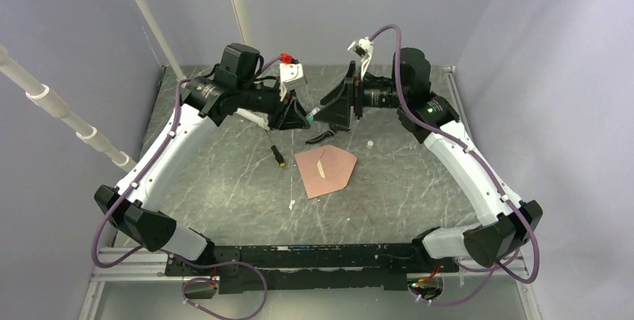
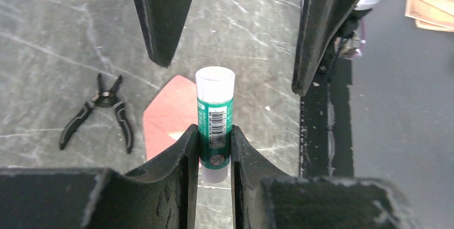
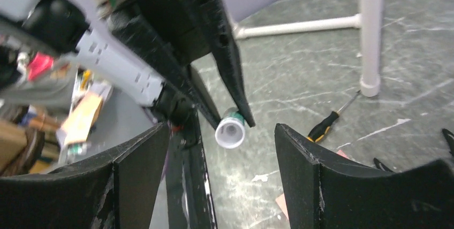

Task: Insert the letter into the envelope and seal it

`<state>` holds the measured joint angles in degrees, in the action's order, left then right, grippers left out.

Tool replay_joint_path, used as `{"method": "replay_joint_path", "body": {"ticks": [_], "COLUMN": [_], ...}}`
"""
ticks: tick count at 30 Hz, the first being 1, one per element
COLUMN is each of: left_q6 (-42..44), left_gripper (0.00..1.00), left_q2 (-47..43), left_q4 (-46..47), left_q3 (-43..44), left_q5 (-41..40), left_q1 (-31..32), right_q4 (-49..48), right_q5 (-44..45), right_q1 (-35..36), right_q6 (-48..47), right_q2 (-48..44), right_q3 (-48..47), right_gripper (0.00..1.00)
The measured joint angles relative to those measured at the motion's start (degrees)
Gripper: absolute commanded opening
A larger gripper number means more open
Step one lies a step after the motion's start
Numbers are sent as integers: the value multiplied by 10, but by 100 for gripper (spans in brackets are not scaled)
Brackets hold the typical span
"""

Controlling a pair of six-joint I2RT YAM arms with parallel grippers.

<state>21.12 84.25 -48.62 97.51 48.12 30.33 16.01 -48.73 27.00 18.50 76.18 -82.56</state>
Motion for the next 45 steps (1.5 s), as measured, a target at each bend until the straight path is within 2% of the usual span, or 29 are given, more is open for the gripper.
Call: {"method": "replay_joint_path", "body": {"ticks": [5, 7, 11, 15, 20, 25, 29, 30, 33, 34, 35, 38, 40, 45], "left_q6": [6, 6, 6, 5, -12, -36, -39, -38, -36, -34, -32, -28, -25, -13], "left_gripper": [3, 2, 2, 3, 2, 2, 2, 2, 3, 3, 3, 2, 2, 2], "left_q2": [10, 15, 16, 16, 10, -29, -31, -30, -25, -22, -19, -13, -3, 19], "left_q4": [-30, -35, -35, -36, 0, 103, 148, 155, 156, 155, 151, 123, 98, 42], "left_q3": [17, 25, 30, 30, 18, -59, -83, -88, -92, -92, -92, -90, -80, -49], "left_q5": [48, 59, 75, 76, 32, -87, -158, -178, -196, -195, -195, -179, -157, -77], "left_q1": [0, 0, 0, 0, -4, -3, 0, 0, 0, 1, 2, 1, -1, -1], "right_q4": [45, 37, -3, -17, -29, -60, -33, -23, -14, -12, -15, -29, -27, 16], "right_q5": [-87, -98, -104, -94, -24, 142, 243, 256, 273, 272, 270, 223, 160, 43], "right_q1": [4, 4, 0, 0, 2, 31, 42, 43, 44, 44, 42, 23, 6, -9], "right_q6": [-73, -75, -54, -37, 14, 127, 217, 233, 256, 257, 254, 217, 176, 48], "right_q2": [-1, -1, -1, 0, 5, 6, 27, 38, 53, 53, 50, 27, 17, 16], "right_q3": [-5, -5, 8, 12, 14, 42, 24, 15, 9, 10, 13, 41, 49, 45], "right_gripper": [43, 34, 25, 2, 0, 0, 0, 6, 56, 67, 72, 75, 76, 76]}}
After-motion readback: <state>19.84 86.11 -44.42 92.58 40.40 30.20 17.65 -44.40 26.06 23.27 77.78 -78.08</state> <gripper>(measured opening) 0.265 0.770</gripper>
